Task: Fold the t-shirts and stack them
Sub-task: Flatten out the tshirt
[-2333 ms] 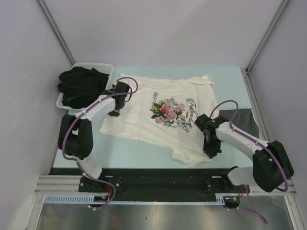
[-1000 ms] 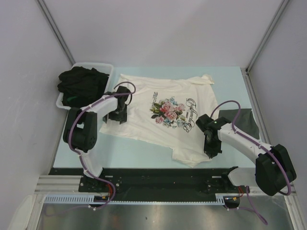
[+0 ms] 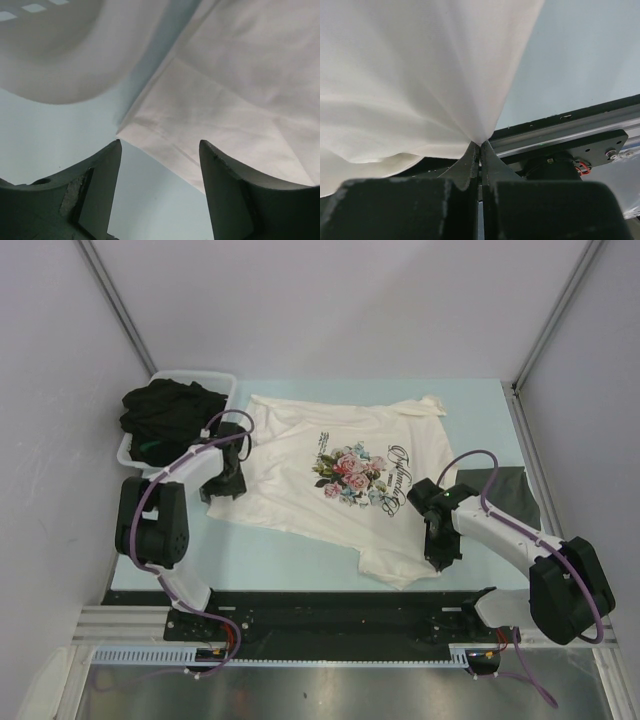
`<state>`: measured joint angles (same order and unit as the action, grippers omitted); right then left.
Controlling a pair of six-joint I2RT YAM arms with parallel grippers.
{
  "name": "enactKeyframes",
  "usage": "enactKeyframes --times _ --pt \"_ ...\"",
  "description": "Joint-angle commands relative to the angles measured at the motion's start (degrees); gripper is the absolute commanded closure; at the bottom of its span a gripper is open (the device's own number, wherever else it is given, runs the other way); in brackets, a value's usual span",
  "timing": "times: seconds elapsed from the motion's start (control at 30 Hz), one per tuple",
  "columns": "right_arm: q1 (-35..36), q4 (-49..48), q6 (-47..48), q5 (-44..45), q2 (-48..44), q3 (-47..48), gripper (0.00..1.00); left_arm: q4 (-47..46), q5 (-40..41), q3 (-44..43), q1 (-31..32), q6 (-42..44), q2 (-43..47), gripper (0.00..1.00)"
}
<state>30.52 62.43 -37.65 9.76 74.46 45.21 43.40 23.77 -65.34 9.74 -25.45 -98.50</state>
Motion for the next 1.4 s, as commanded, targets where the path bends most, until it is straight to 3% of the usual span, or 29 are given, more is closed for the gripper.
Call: enactKeyframes --times 0.0,0.27,0.47,0.87,0.93,0.97,1.0,1.03,1.37 --pt "-0.2 1.1 0.2 -0.1 -0.2 -0.2 1.00 -1.7 -0.1 2.1 -2.5 -0.8 1.9 0.32" --pt "-0.3 1.0 0.6 -0.4 0.0 -0.1 1.00 -2.7 -0.4 3.0 -4.1 -0.6 0.7 0.36" --pt "-0.3 1.1 0.5 -0.3 0.1 -0.1 1.00 -3.7 -2.1 3.6 -4.3 -1.2 -0.1 0.49" --pt "-0.4 1.2 0.7 -0.5 0.2 -0.1 1.00 -3.6 -1.7 4.7 -4.4 -2.6 -1.5 0.46" --pt "-0.4 1.2 0.6 -0.4 0.3 -0.1 1.00 -3.8 -1.8 5.0 -4.5 -2.6 -2.0 0.52" --pt "-0.4 1.2 0.7 -0.4 0.3 -0.2 1.00 -3.9 -2.0 5.2 -4.6 -2.3 -2.0 0.59" --pt "-0.3 1.2 0.6 -0.4 0.3 -0.1 1.00 -4.1 -2.1 5.3 -4.7 -2.4 -2.2 0.85" --pt "-0.4 1.2 0.6 -0.4 0.4 -0.1 1.00 -4.2 -2.2 5.5 -4.7 -2.4 -2.4 0.97" --pt "-0.6 1.2 1.0 -0.9 0.7 -0.2 1.00 -5.6 -5.2 6.9 -5.3 -2.5 -2.8 1.00"
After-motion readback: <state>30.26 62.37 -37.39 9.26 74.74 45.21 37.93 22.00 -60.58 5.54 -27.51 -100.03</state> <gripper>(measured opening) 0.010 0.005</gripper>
